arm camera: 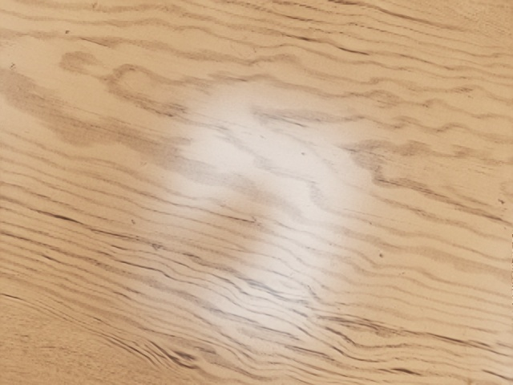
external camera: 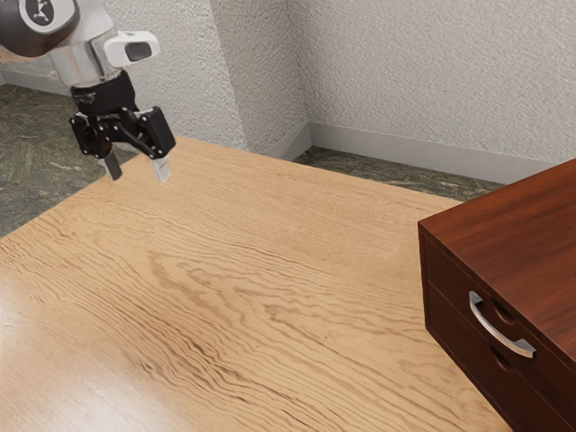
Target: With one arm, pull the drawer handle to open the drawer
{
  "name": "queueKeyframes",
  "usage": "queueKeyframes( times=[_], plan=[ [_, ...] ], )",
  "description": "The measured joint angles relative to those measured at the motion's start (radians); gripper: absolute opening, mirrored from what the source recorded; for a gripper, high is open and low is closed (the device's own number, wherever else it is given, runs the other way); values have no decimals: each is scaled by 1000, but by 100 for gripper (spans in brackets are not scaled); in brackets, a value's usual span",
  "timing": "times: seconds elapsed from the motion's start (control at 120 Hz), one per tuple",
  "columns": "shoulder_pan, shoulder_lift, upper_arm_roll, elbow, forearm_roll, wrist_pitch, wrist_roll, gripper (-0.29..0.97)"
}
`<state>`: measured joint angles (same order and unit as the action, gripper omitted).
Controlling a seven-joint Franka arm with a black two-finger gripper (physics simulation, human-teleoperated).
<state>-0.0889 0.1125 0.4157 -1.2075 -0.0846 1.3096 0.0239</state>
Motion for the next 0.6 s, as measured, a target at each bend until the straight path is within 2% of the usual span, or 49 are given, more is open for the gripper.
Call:
queueKeyframes(
  times=[0.283,0.417,0.467,0.533,0.6],
  plan=[
    [2,-2,0,1,-3,100,7,65],
    [-17,-116,-9,19,-2,107,-23,65],
    [14,-151,-42,23,-3,107,-43,65],
    [85,-171,-132,22,-8,106,-98,65],
    [77,-163,-210,9,-10,106,-183,66]
  ],
)
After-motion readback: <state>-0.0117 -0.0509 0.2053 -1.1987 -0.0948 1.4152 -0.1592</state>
